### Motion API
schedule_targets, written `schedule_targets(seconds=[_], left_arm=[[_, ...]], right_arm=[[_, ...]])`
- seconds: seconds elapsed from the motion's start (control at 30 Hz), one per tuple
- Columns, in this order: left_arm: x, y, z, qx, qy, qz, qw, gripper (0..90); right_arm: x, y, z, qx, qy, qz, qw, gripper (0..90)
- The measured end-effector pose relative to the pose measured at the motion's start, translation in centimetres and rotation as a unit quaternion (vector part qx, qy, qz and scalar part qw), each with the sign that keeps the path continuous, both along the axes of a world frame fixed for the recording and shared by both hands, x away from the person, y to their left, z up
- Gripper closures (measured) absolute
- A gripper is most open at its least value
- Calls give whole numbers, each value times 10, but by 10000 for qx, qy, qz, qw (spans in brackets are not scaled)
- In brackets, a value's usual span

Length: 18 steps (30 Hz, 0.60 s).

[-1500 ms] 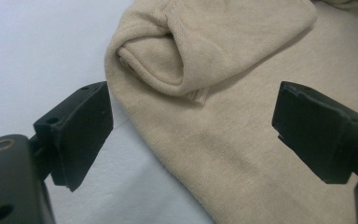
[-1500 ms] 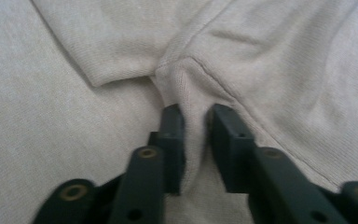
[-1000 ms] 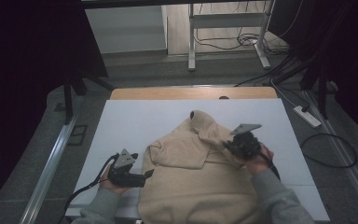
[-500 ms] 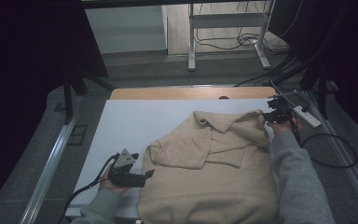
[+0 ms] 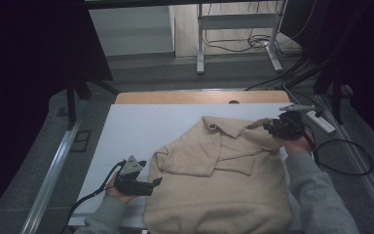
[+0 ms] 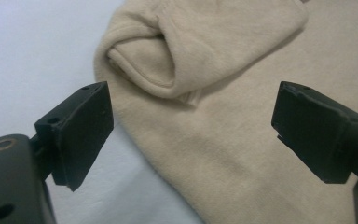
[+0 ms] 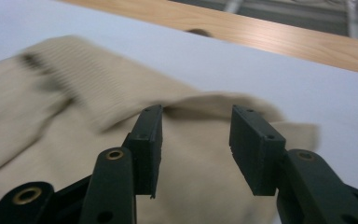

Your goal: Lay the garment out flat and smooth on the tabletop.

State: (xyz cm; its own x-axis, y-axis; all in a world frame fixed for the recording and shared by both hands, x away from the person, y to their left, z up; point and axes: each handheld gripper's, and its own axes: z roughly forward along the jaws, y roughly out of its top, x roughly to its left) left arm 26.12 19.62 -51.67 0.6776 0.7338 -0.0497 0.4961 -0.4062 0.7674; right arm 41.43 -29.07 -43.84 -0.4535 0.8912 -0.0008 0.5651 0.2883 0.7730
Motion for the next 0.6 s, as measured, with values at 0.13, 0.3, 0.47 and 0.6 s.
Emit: schedule_targets(seconds=[0.13,0.3,0.47,0.6], left_arm=[[-1,-5,0,-2,1,-50,10000,127],[-2,-10,1,32,-37,-88,9999,127],[-2,-16,2,151,-38,-217,9996,127],[-3,-19,2,184,-67,-254,9995,127]], right_arm=[[-34,12,-7,76,118,541,9984,526],[-71,22,-22,72,219,994,9948,499],[-102,20,-40,326,345,1268,9908,486],[-117,15,-52,375,419,1388,9887,478]])
